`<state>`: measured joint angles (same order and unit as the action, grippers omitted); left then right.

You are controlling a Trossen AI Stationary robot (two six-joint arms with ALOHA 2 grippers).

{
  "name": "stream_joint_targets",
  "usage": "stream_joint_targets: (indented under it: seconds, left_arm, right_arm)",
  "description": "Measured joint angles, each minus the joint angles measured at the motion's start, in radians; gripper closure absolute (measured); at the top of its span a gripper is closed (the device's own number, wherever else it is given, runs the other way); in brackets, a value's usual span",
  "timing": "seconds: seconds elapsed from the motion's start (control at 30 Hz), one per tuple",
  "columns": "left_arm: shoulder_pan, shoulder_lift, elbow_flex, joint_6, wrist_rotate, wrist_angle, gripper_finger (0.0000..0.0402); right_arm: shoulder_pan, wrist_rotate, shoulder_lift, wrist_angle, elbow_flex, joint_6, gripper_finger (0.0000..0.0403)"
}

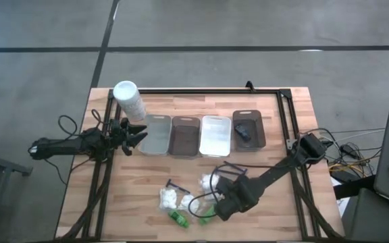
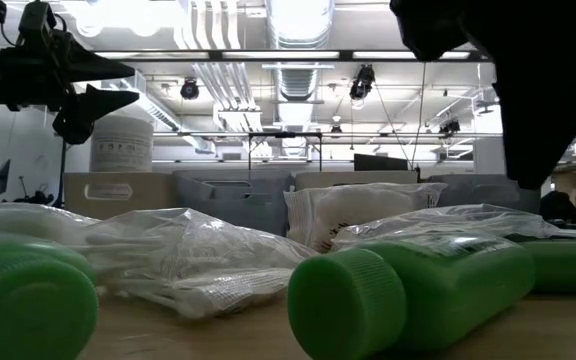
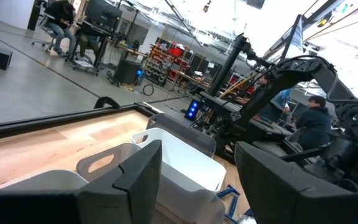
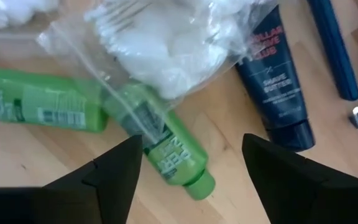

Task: Pick & Place Travel size toiletries
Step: Put the dark blue shaving cream into the right black bin

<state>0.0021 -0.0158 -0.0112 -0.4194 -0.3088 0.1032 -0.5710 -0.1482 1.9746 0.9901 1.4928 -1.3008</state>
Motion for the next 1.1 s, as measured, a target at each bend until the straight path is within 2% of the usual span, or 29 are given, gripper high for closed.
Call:
stream_joint_targets:
  seconds: [0.4, 0.6, 0.77, 0.97, 1.1]
  left_arm:
    - [0.000, 0.000, 0.000, 0.000, 0.000, -0.001, 0.0193]
    - [0.000, 0.000, 0.000, 0.000, 0.000, -0.001, 0.0193]
    - [0.000, 0.000, 0.000, 0.000, 0.000, -0.001, 0.0193]
    - [0.000, 0.000, 0.000, 0.000, 0.000, -0.002, 0.0193]
    - [0.000, 0.000, 0.000, 0.000, 0.000, -0.010, 0.0193]
  right_arm:
    - [0.031, 0.015, -0.002, -0.024, -0.056, 0.146, 0.0108]
    - [0.034, 0.021, -0.003, -0.120, -0.105, 0.233, 0.0122]
    - [0.038, 0.023, -0.013, -0.072, -0.120, 0.230, 0.0135]
    - [-0.004, -0.013, -0.131, -0.059, -0.140, 0.204, 0.0147]
    - [-0.014, 0.041, -0.216, -0.130, -0.232, 0.177, 0.0152]
